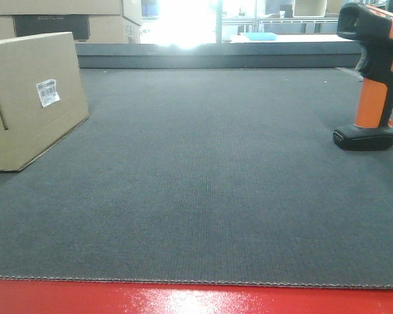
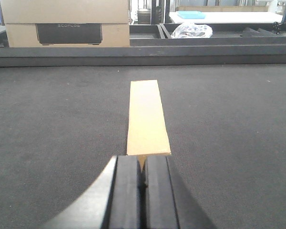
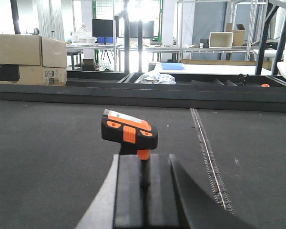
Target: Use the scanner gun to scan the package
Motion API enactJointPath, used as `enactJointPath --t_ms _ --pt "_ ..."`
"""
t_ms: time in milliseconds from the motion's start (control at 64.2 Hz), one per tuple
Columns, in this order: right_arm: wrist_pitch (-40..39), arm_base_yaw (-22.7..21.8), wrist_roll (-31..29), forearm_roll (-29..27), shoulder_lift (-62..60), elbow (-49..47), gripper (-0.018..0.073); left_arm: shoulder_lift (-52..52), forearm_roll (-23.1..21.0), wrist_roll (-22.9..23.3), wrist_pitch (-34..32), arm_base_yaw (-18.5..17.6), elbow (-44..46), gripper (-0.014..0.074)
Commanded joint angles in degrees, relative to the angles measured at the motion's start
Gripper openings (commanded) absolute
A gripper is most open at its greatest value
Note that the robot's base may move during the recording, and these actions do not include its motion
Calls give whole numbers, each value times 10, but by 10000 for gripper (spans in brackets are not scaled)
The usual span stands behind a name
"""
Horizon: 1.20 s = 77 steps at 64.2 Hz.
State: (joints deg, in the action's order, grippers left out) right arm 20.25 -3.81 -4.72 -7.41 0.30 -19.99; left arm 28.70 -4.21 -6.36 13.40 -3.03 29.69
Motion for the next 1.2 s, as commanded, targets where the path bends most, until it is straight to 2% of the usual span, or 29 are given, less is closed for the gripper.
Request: enactJointPath --t_ms 0,249,530,686,857,1185 --pt "-7 -2 -3 7 -3 2 -153 -4 -4 -2 -11 -2 0 -111" --pt "-7 -2 -3 7 -3 2 -153 -41 -2 -2 -18 0 -28 -111" --pt "-7 -2 -3 7 -3 2 -153 -202 -2 -2 -134 0 -217 -111" --pt "-7 -2 -3 7 -3 2 -153 -285 -2 9 -134 4 -295 -111" --pt "-9 -2 -3 7 -3 2 -153 -287 12 19 -120 35 -297 -111" --pt "-9 -2 -3 7 -3 2 -153 -287 35 60 -116 15 -297 -111"
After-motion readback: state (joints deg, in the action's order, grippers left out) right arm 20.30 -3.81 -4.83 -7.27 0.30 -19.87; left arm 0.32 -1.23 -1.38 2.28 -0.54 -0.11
